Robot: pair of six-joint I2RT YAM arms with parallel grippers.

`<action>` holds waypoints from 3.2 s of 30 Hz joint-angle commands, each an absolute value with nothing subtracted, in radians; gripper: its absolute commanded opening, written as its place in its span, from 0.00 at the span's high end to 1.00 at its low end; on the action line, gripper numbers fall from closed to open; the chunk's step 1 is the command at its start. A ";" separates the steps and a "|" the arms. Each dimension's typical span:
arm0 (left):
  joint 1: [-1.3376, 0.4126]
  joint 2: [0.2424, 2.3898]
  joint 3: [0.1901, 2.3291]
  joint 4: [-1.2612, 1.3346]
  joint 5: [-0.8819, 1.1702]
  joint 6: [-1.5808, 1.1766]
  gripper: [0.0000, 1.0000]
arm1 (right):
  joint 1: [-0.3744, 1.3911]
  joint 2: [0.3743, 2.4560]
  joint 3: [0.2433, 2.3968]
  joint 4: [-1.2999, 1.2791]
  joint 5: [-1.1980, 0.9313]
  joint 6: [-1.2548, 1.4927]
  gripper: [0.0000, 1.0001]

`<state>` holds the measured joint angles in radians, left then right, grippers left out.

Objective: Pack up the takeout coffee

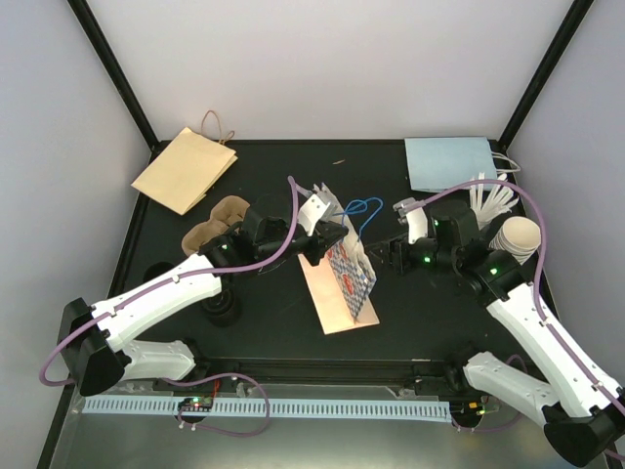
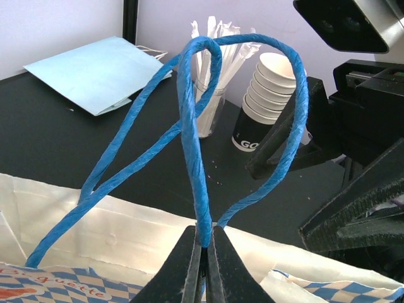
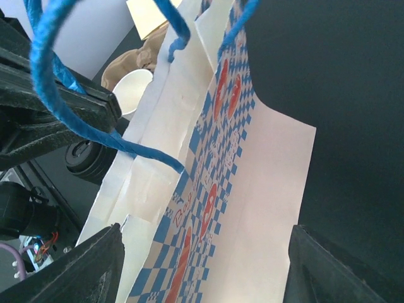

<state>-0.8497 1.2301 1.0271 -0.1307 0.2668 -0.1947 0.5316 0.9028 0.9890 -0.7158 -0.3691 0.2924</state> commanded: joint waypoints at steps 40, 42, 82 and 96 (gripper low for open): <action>-0.843 1.216 1.037 -0.143 0.296 -0.167 0.98 | 0.656 1.002 1.156 -0.869 -0.195 0.238 0.30; -0.842 1.217 1.037 -0.143 0.296 -0.167 0.98 | 0.664 1.012 1.159 -0.866 -0.188 0.243 0.32; -0.842 1.104 1.049 -0.201 0.281 -0.124 0.98 | 0.739 1.166 1.229 -0.963 0.382 0.296 0.64; -0.842 1.061 1.058 -0.216 0.269 -0.113 0.98 | 0.740 1.136 1.263 -0.943 0.183 0.238 0.62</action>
<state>-0.8463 1.0664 1.0271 -0.2119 0.2737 -0.1303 0.7353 1.1439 1.2163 -0.9447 0.2455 0.2760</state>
